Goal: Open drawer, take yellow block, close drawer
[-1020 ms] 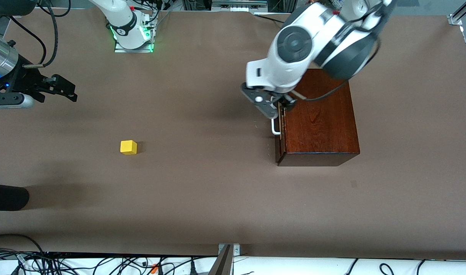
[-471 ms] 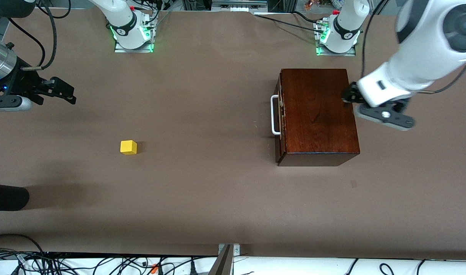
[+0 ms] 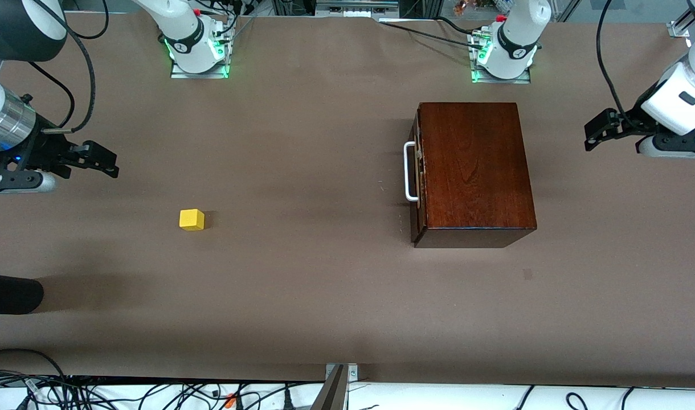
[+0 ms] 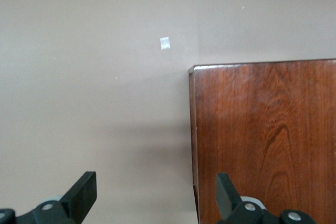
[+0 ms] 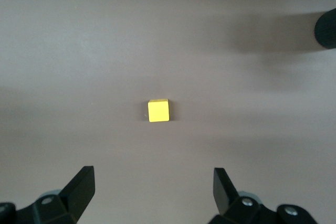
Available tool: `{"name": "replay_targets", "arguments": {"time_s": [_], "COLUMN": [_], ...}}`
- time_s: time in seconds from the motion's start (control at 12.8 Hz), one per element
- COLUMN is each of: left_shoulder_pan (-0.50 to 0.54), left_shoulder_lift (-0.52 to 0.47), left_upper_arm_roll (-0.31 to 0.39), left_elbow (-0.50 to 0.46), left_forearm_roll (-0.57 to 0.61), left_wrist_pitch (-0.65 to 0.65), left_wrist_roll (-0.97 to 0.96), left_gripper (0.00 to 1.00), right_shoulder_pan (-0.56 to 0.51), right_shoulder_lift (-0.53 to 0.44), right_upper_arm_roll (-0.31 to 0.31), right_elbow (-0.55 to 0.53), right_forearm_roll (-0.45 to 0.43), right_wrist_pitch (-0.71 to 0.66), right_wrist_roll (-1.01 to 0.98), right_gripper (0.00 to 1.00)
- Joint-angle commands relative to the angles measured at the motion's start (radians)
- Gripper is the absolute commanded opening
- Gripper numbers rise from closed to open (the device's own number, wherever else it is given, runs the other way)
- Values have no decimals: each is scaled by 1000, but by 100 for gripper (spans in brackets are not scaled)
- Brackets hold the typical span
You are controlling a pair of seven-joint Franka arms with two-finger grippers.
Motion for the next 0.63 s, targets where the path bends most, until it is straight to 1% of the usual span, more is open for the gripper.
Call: {"name": "replay_targets", "arguments": {"time_s": [0.0,0.24,0.55], "left_shoulder_pan": [-1,-1,0], "left_shoulder_lift": [-10,25,30], "left_upper_arm_roll": [-5,-4,-4], "left_elbow": [-8,34,34], "left_forearm_roll": [-24,-52,-50], "left_wrist_pitch": [-56,-57,-57], "left_wrist_roll": [-13,-13,-10], "left_gripper": [100,100,100], "right_shoulder_pan": [-8,-9,-9], "right_shoulder_lift": [2,3,5], "right_upper_arm_roll": [2,-11,-11], "right_elbow": [31,31,31], "right_forearm_roll": [9,11,12], "right_wrist_pitch": [-15,-15,-8], "right_wrist_roll": [10,7,7], "right_gripper": [100,100,100]}}
